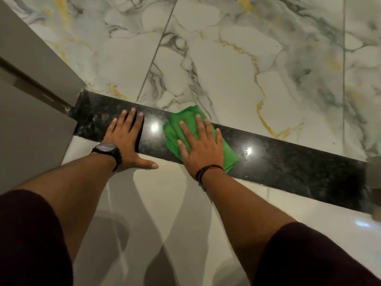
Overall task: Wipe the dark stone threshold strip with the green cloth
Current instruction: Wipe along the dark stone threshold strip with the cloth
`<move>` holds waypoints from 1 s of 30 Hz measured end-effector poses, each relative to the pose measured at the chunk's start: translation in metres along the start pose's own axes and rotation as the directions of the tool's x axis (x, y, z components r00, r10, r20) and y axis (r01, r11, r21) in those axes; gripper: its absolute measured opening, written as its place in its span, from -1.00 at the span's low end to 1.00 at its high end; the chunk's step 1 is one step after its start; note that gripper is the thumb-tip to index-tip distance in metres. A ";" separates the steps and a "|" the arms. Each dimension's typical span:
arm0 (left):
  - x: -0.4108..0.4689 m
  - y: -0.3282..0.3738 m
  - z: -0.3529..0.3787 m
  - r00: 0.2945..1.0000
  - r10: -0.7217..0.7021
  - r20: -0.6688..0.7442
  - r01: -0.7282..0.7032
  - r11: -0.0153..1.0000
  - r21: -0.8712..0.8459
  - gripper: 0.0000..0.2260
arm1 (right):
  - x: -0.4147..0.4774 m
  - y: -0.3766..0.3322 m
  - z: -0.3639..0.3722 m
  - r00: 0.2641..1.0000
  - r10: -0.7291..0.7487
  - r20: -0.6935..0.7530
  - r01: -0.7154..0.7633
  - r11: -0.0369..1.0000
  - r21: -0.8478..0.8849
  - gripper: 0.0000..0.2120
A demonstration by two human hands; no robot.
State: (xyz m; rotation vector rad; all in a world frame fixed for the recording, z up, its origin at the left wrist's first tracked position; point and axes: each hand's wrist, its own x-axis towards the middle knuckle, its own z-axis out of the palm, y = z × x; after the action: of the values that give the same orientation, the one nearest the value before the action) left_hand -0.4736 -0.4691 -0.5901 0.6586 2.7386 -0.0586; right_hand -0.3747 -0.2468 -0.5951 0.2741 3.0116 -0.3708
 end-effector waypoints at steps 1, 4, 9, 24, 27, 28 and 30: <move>0.004 0.012 0.002 1.000 0.009 -0.007 -0.009 1.000 -0.021 0.35 | 0.002 0.012 -0.004 0.997 0.070 -0.011 -0.070 0.998 0.005 -0.47; 0.008 0.036 0.010 0.998 0.002 -0.066 -0.004 1.000 -0.029 0.32 | 0.006 0.029 -0.008 0.973 0.229 -0.014 -0.229 0.973 0.017 -0.47; 0.006 0.044 0.012 0.997 -0.028 -0.076 0.026 0.999 -0.021 0.31 | 0.001 0.008 0.000 0.965 0.259 -0.043 -0.258 0.966 0.022 -0.47; 0.004 0.106 0.015 0.984 0.165 -0.068 -0.168 0.985 -0.037 0.21 | -0.074 0.138 -0.024 0.979 0.203 -0.034 -0.205 0.977 -0.060 -0.47; 0.003 0.111 0.014 0.987 0.152 -0.049 -0.153 0.988 -0.022 0.23 | -0.065 0.162 -0.033 0.901 0.432 -0.050 -0.433 0.901 -0.024 -0.46; 0.002 0.112 0.013 0.989 0.143 -0.038 -0.144 0.989 -0.025 0.24 | -0.059 0.159 -0.032 0.877 0.478 -0.053 -0.480 0.877 -0.022 -0.46; 0.002 0.116 0.011 0.992 0.125 -0.008 -0.125 0.992 -0.032 0.27 | -0.048 0.144 -0.028 0.842 0.537 -0.053 -0.538 0.843 -0.020 -0.46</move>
State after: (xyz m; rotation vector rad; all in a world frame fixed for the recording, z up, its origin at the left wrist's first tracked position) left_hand -0.4196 -0.3663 -0.5968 0.8202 2.6911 0.0165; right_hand -0.3030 -0.1106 -0.5958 1.1044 2.8033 -0.2557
